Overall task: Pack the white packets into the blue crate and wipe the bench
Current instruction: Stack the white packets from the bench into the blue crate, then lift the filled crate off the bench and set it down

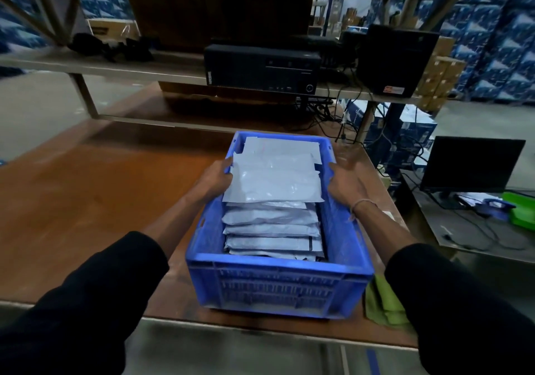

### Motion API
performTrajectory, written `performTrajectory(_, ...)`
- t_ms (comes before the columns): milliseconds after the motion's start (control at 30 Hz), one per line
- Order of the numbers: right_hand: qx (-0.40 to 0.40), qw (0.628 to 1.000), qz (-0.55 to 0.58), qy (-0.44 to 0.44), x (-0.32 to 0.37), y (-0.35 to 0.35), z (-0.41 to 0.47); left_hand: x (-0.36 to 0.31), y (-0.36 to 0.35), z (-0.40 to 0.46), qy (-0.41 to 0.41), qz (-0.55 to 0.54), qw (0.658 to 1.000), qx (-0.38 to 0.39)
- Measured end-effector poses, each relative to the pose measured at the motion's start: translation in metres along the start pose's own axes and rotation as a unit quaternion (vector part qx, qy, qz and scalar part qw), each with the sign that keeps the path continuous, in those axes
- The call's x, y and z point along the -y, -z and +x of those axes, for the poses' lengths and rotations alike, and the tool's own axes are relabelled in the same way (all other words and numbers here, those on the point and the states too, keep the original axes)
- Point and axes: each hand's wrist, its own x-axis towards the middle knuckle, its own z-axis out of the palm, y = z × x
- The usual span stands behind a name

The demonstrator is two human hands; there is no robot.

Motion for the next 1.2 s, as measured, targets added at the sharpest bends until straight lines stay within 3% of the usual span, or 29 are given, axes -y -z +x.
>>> performTrajectory(567,-0.081,0.994,0.010,-0.077,0.042,0.054,-0.179,-0.029,0.054,-0.148,-0.114,-0.050,0.992,-0.013)
performTrajectory(900,-0.152,0.975,0.012,-0.162,-0.005,0.099,-0.307,-0.091,0.019,-0.214,-0.181,-0.022,0.983,0.040)
performTrajectory(1200,-0.192,0.949,-0.003,-0.249,-0.100,0.145,-0.398,-0.176,-0.070,-0.247,-0.273,-0.047,0.953,0.121)
